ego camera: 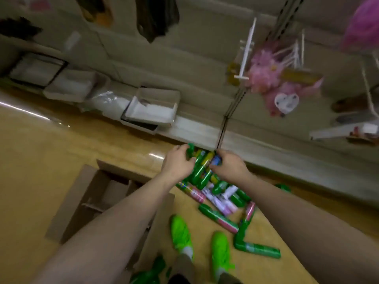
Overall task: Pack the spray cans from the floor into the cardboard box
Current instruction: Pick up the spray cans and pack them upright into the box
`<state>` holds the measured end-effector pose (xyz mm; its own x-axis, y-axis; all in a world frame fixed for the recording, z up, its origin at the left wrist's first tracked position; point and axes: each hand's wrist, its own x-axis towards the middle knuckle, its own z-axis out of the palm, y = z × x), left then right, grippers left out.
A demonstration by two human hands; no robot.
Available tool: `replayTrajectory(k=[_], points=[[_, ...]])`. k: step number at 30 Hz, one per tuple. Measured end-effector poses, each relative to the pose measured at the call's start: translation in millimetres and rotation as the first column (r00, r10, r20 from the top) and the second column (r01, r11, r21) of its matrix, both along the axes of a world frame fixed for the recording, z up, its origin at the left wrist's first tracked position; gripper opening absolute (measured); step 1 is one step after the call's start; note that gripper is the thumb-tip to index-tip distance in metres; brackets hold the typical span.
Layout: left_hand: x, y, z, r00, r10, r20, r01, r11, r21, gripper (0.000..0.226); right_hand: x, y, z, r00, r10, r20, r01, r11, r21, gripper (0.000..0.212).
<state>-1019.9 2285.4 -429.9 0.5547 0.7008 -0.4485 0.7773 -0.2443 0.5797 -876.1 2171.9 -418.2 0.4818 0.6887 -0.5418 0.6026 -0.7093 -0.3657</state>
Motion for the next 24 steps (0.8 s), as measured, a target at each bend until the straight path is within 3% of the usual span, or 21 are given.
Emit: replayTrajectory(k=[8, 12, 17, 24], points=[[11, -87, -168, 0.991, -0.055, -0.120, 0.036, 0.987, -0.157, 0.054, 4, -101, -171, 0.960, -0.246, -0.134, 0.215, 0.953, -0.211, 0.050], [12, -124, -251, 0.983, -0.068, -0.171, 0.035, 0.981, -0.189, 0.053, 3, -138, -254, 0.910, -0.360, -0.203, 0.298, 0.912, -0.283, 0.064], [28, -155, -336, 0.979, -0.108, -0.174, 0.072, 0.977, -0.201, 0.049, 19, -171, -342, 0.811, -0.544, -0.213, 0.479, 0.828, -0.292, 0.052], [75, -184, -441, 0.982, -0.133, -0.134, 0.103, 0.972, -0.209, 0.055, 42, -199, -452, 0.690, -0.688, -0.225, 0.634, 0.724, -0.271, 0.060]])
